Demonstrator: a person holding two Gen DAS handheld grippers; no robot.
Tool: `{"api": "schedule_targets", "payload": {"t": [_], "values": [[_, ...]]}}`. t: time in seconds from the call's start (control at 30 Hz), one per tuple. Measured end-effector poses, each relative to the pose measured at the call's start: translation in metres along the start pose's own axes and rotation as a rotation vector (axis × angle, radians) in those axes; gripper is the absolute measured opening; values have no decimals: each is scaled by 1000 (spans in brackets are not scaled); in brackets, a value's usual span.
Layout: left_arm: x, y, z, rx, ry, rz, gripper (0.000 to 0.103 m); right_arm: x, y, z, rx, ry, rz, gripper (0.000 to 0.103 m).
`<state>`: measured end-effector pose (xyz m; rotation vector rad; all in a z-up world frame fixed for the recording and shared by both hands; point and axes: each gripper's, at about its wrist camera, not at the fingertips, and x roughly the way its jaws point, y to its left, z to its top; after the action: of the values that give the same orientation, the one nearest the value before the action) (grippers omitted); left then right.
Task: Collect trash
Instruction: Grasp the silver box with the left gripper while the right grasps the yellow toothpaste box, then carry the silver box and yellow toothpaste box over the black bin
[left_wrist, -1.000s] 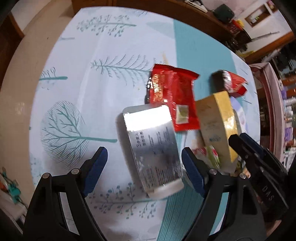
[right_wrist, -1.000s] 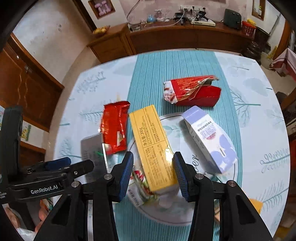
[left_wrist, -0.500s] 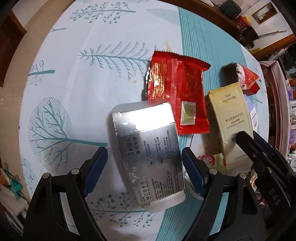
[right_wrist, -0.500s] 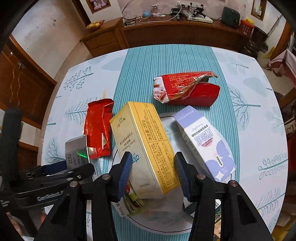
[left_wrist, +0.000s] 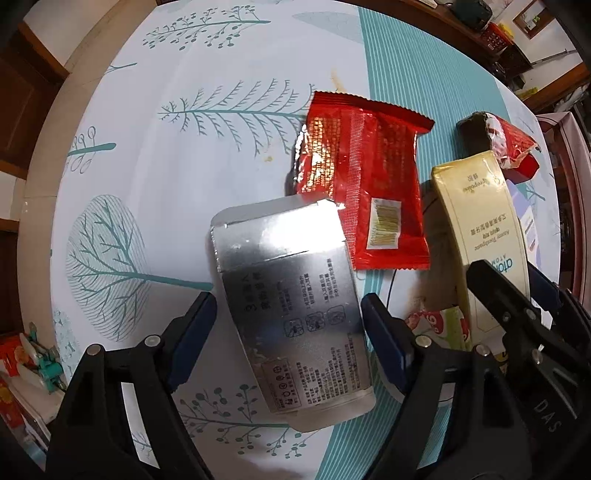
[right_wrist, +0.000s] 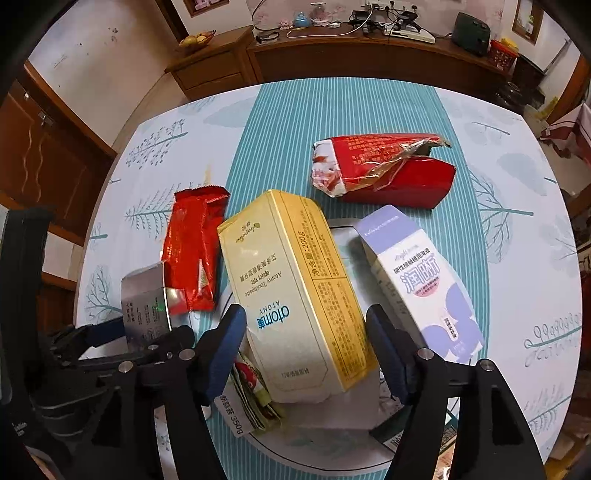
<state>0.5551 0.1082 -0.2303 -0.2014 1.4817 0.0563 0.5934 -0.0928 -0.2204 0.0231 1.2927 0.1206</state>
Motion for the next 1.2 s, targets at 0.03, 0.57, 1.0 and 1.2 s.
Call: {"api": "schedule_targets", "payload": {"t": [0.03,0.57,1.0,1.2], "values": [[-1,5,1,0,0,-1,75,1,2,0,-6,5,2,69],[-6,13,-12,19,-20,-85,66,19,4,2,-35,57,-26,62],[-30,21,-55,61,-17,-161,66,-59,-15,-24,86,-100,59,61],[-61,9,-91,113,-49,-174,66,-106,-17,-80,117,-141,146,61]]}}
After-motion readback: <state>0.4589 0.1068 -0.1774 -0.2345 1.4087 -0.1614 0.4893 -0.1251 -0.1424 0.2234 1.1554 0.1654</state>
